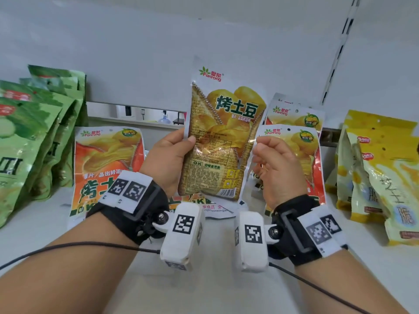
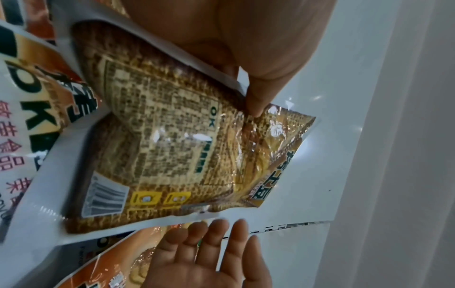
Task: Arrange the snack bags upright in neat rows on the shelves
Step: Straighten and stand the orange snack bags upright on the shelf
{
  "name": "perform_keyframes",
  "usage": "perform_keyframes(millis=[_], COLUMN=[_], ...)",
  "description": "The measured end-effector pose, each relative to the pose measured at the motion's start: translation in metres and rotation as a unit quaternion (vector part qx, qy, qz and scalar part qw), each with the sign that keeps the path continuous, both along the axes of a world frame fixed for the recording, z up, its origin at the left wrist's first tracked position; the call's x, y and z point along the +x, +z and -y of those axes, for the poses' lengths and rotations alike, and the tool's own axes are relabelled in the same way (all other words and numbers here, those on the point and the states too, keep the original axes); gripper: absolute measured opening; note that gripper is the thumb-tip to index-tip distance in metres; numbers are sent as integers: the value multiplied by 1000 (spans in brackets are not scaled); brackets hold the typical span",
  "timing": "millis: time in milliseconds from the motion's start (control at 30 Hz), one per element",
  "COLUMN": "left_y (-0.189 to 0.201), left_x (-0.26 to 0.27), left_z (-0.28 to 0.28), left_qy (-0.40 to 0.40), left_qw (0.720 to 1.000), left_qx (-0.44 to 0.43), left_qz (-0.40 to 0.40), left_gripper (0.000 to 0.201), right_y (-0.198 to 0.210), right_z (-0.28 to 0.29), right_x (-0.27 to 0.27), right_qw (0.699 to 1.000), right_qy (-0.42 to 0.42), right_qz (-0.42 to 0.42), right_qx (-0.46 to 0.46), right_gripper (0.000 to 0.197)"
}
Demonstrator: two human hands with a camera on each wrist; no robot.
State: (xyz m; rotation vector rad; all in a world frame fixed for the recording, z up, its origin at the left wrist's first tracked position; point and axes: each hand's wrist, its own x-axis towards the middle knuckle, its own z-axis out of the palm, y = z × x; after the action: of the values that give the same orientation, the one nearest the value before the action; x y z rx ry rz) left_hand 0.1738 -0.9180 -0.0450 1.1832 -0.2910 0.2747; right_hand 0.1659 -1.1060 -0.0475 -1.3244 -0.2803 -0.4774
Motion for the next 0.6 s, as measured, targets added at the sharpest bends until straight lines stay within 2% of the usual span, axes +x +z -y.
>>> perform_keyframes(millis=[67,167,233,300,333,400,467,533,600], left_y=[5,11,15,20,22,26,26,23,17], left_x=[-7,-21,-30,-39,-42,-47,-46,-43,-42], left_z=[4,14,20,26,29,36,42,45,47], left_qy=[-10,-59,-78,-99,-103,-65,27,94,79], left_qw=[1000,998,995,988,986,989,990,981,980], left_qx=[9,13,64,117,127,131,140,168,173], left_qz=[-1,7,14,23,24,21,6,-30,-67], left_gripper=[24,24,25,27,30,26,23,32,49], right_y=[4,8,13,19,23,31,34,37,38], right_z=[-2,-7,-11,-10,-9,-4,5,13,20], right_x=[-5,-12,-17,-22,-26,-32,-33,-34,-35], right_qw=[999,994,990,990,990,991,995,999,997], right_qy=[25,68,117,95,57,-15,-44,-9,40], right_qz=[9,19,19,20,23,26,6,-35,-72], right_qx=[-40,-82,-82,-101,-126,-128,-93,-34,10], right_gripper=[9,29,43,51,44,8,21,23,22])
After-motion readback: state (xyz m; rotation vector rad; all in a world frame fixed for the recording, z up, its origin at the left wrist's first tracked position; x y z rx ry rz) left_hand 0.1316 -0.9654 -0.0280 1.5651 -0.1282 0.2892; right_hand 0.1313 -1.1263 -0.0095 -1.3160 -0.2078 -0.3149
